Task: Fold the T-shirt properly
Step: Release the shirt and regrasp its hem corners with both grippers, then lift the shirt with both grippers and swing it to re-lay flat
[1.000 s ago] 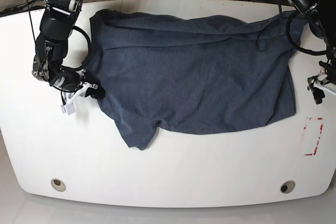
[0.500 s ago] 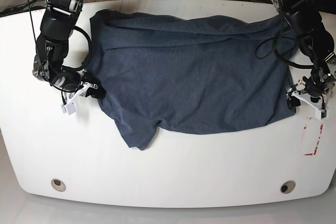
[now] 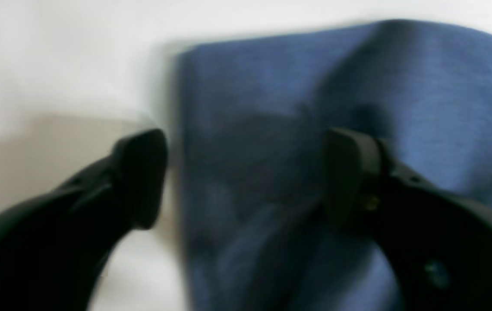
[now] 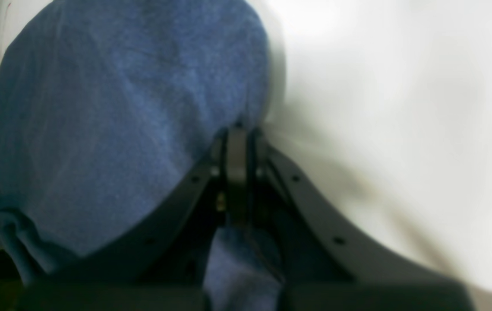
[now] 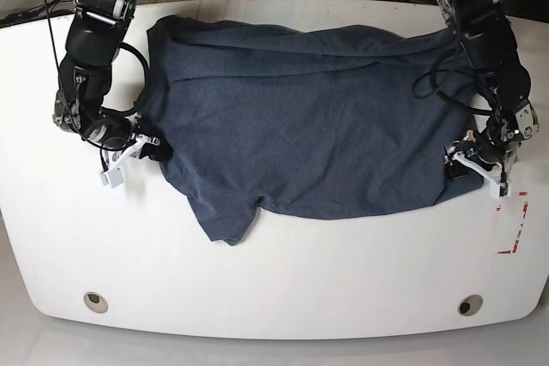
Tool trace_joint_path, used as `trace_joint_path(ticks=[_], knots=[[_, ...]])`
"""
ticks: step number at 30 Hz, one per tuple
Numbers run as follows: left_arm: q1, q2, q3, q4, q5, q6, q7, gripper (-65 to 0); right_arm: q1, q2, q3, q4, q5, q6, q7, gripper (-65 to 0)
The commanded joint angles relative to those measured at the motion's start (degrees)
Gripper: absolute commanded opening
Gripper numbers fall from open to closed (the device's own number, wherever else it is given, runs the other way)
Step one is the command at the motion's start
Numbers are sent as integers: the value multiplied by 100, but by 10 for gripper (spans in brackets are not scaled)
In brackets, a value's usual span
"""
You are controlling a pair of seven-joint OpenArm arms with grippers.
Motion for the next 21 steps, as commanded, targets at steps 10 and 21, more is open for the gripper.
trace_joint_path(ticks=[10,21], knots=[[-47,-31,11,-362,2,-34,-108,-649,131,97,14,348,169,56,80,-650],[207,-57,-7,1458,11,-34,402,-650,307,132,5,1201,-271,56,-104,-650]])
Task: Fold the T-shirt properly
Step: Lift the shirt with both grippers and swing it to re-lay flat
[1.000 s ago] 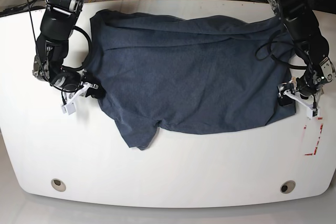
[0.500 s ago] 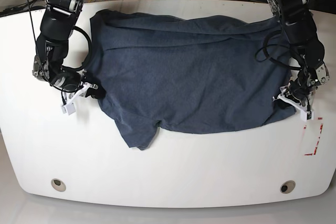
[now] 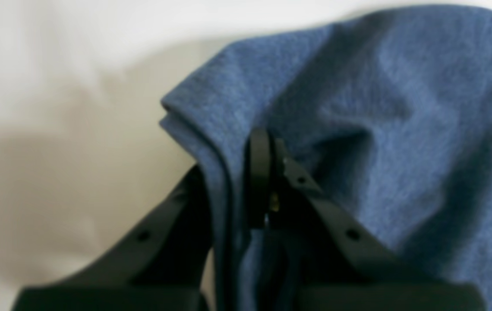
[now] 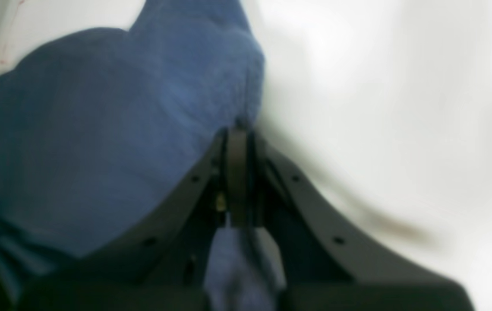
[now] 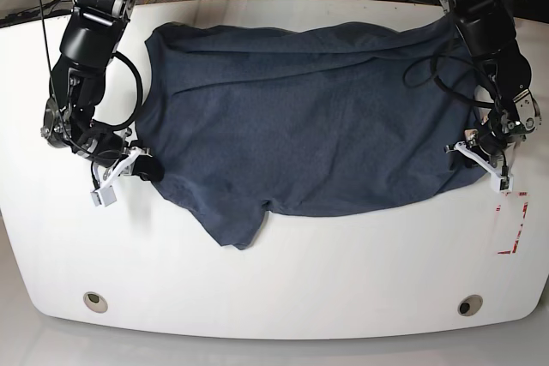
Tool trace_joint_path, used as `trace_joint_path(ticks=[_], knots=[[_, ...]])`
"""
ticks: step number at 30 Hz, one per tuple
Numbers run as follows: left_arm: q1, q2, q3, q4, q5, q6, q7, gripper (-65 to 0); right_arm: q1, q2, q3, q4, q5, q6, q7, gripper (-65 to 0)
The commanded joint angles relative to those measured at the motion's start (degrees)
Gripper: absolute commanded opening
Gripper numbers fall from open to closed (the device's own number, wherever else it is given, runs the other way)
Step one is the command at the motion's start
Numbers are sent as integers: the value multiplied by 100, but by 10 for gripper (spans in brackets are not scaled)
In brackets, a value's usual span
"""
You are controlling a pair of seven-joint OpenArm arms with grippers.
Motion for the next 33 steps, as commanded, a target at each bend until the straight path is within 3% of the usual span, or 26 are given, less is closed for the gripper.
trace_joint_path(ticks=[1,8,17,22,26,30,33], knots=[[-193,-99,-7,516,-90,-18,-43,-650,345,99,16,126,-83,43,114,-650],[-342,-99,11,1668,-90,-10,590,-650,1039,125,16,117,-435,43,88,-650],[-1028,-143,11,3426,-90,-10,1653,-650,2499,609,-485,143,-417,43,-361,-650],[-1784,-556,11,4015,-125,-62,2049,-650,3562,688,-547,143,-417,43,-791,-650],[-2522,-793,11,4086,-116,-432,2058,-649,4398,846,-582,135,-417,43,-1108,-650],[-3331,-1084,37,4059,-107,-581,2058,-647,5329,969,-1153,126,-417,43,-1336,-650],[-3771,-1303,468,4050,-107,-581,2058,-647,5746,1031,-1487,117,-409,43,-1345,-650]])
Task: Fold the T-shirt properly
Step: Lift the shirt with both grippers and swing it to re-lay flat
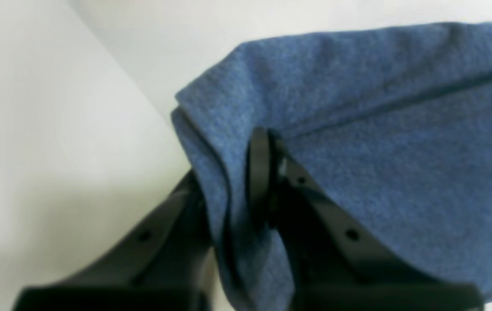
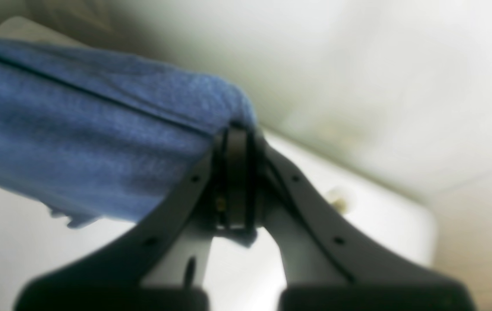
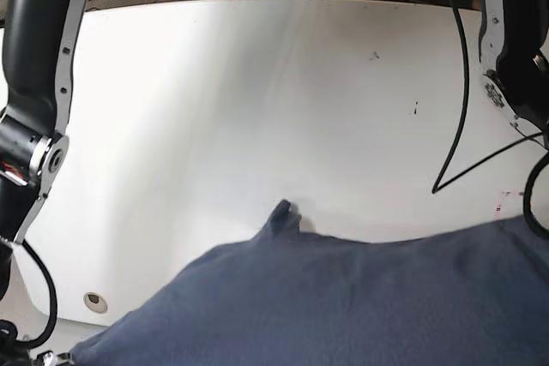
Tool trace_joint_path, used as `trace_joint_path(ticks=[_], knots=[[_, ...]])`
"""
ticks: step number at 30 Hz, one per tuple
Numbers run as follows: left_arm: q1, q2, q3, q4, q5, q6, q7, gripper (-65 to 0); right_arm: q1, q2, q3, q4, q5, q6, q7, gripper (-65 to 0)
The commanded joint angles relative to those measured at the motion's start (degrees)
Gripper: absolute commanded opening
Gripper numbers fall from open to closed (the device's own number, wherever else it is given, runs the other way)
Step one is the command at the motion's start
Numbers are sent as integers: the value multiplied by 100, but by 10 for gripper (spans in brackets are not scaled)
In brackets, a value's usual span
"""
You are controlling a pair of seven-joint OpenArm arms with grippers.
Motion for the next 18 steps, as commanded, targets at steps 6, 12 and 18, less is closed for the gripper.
trace_joint_path(ticks=[6,12,18], knots=[[-440,-388,460,64,181,24,-110,-647,395,100,-157,102,-92,-51,-250,-650],[219,-89,399,160,181,-406,-102,-649,199,293,-148,462,251,-51,-311,-650],[1309,95,223,415,181,-600,-102,-649,-768,680,-148,928,954,-51,-311,-650]])
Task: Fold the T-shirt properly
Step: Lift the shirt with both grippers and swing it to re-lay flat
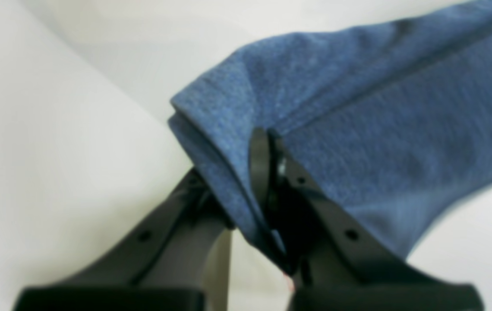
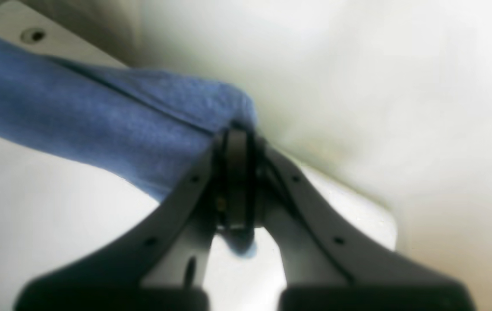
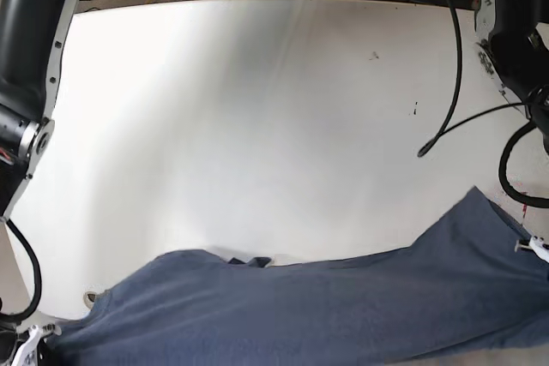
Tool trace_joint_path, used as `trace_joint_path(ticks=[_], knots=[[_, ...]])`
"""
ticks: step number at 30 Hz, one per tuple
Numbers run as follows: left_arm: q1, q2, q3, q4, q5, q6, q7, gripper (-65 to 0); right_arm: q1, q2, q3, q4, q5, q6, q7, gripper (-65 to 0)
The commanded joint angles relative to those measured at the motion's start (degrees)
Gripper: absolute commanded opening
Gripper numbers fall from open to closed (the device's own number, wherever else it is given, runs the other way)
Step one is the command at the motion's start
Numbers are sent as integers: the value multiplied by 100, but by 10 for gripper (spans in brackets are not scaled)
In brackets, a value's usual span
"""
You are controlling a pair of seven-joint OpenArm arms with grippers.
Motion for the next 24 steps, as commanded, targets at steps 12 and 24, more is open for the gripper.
trace_joint_path(ticks=[12,24], knots=[[2272,482,-285,127,109,-427,-157,-650,-3631,169,1383,1429,621,-7,16,-650],[4206,491,-285,145,127,-427,-675,-649,-5732,-350,2376,2010,621,-7,-72,-650]])
